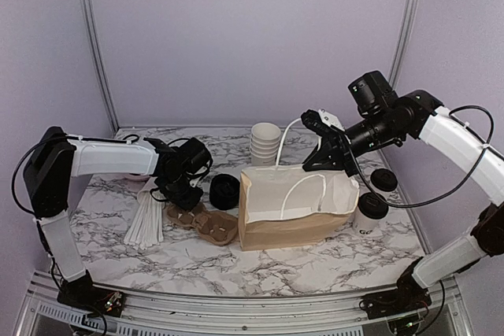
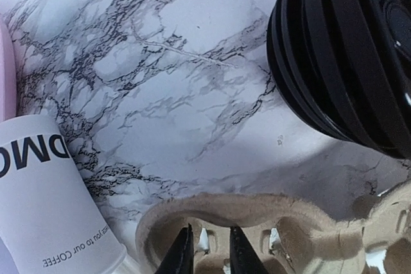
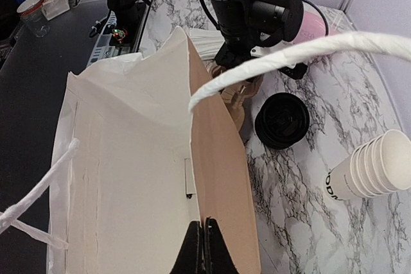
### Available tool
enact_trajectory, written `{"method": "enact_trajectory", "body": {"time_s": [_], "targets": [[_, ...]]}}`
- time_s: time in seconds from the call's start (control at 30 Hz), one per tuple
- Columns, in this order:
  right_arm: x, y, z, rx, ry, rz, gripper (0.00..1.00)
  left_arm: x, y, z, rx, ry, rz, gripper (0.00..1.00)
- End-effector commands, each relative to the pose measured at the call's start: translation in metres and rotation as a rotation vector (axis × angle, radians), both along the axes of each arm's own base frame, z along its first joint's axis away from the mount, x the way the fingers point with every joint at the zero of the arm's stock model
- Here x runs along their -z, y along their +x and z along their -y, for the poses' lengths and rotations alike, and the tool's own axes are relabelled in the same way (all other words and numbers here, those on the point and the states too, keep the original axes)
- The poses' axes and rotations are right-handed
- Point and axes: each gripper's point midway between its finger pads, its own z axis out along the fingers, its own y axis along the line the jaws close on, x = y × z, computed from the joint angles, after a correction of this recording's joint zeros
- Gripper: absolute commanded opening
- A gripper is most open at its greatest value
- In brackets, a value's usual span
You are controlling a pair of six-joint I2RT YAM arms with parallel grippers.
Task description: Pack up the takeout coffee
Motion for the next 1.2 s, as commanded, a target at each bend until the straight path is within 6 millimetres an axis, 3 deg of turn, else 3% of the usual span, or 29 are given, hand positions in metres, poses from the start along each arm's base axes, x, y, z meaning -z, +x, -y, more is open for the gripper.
{"method": "enact_trajectory", "body": {"time_s": [0.0,0.17,0.27,0.47,0.6,0.77,0.83,0.9,1.03,1.17], "targets": [[-0.010,0.002,0.003,0.021,0.016,0.026,0.00,0.007,0.004,-0.004,-0.038,0.013,-0.040,0.18],[-0.009,0.003,0.003,0.022,0.015,0.024,0.00,0.016,0.022,-0.014,-0.081,0.047,-0.039,0.22],[-0.007,0.004,0.002,0.025,0.013,0.021,0.00,0.016,0.038,-0.010,-0.083,0.058,-0.011,0.30],[0.000,0.004,0.004,0.033,0.003,0.011,0.00,0.004,0.079,0.007,-0.123,0.031,0.074,0.37],[-0.002,0.003,0.005,0.039,0.003,0.016,0.00,0.002,0.091,0.009,-0.150,0.028,0.101,0.41],[-0.005,0.001,0.007,0.041,0.009,0.028,0.00,-0.028,0.080,-0.007,-0.211,0.036,0.180,0.42],[-0.006,0.001,0.006,0.038,0.013,0.028,0.00,-0.054,0.064,-0.009,-0.241,-0.006,0.228,0.45],[-0.006,0.001,0.006,0.034,0.015,0.026,0.00,-0.062,0.040,-0.007,-0.269,-0.066,0.219,0.50],[-0.004,0.001,0.005,0.026,0.016,0.023,0.00,-0.063,0.005,0.002,-0.324,-0.146,0.194,0.58],[-0.003,0.000,0.004,0.018,0.019,0.020,0.00,-0.059,0.000,0.008,-0.398,-0.200,0.172,0.63]]}}
